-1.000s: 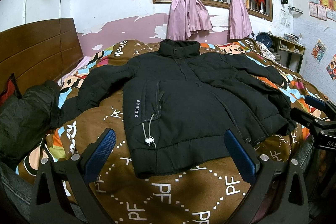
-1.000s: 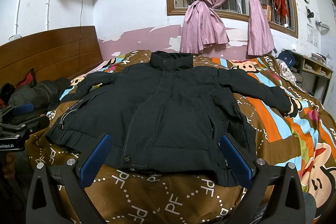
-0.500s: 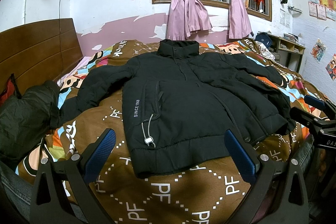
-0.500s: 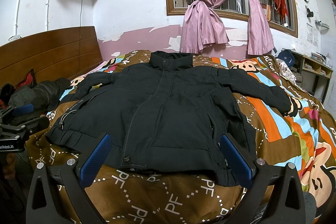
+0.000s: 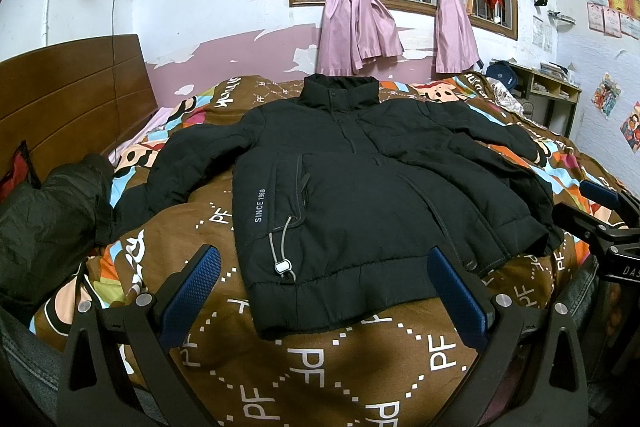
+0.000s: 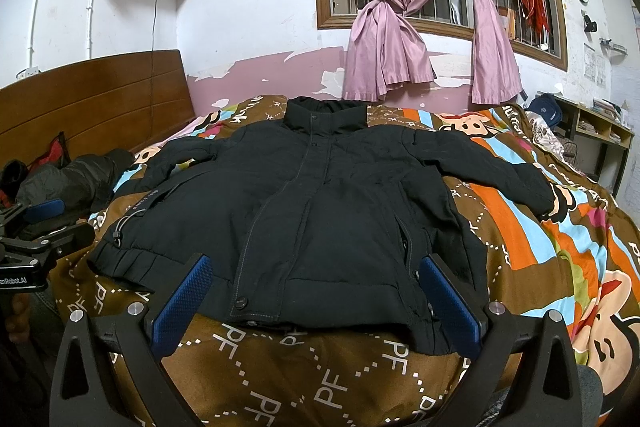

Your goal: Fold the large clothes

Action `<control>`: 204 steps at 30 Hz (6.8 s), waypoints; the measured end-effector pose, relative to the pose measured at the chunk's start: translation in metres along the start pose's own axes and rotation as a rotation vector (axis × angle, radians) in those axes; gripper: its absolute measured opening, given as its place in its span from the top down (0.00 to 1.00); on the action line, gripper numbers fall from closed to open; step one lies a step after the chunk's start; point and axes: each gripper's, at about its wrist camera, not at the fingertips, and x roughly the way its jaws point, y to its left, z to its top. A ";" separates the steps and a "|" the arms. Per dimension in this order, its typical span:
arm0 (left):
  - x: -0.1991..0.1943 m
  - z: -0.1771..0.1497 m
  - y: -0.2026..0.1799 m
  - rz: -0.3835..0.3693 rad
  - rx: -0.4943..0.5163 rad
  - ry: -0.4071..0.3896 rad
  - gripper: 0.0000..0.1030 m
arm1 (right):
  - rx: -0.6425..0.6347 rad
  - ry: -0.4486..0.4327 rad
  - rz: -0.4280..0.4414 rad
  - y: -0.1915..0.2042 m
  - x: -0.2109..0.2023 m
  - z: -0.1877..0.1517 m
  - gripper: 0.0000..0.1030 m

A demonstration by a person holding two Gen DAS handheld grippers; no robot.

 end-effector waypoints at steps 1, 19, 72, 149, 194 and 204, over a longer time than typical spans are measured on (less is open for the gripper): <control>0.000 0.000 0.000 0.000 0.000 0.001 0.02 | 0.000 0.002 -0.001 0.000 0.000 0.000 0.00; 0.023 0.018 0.022 0.026 -0.053 0.107 0.02 | 0.042 0.151 -0.169 -0.027 0.032 0.018 0.00; 0.343 0.172 -0.082 0.036 0.141 0.350 0.02 | 1.161 0.111 -0.356 -0.412 0.255 0.044 0.00; 0.293 0.175 0.111 -0.506 -0.415 0.376 0.01 | -0.034 0.229 -0.051 -0.126 0.246 0.077 0.30; 0.198 0.068 0.274 0.105 -0.914 0.164 0.01 | -0.132 0.364 0.192 0.001 0.428 0.091 0.00; 0.161 0.005 0.366 0.365 -1.249 0.105 0.03 | -0.146 0.338 0.184 0.004 0.419 0.108 0.00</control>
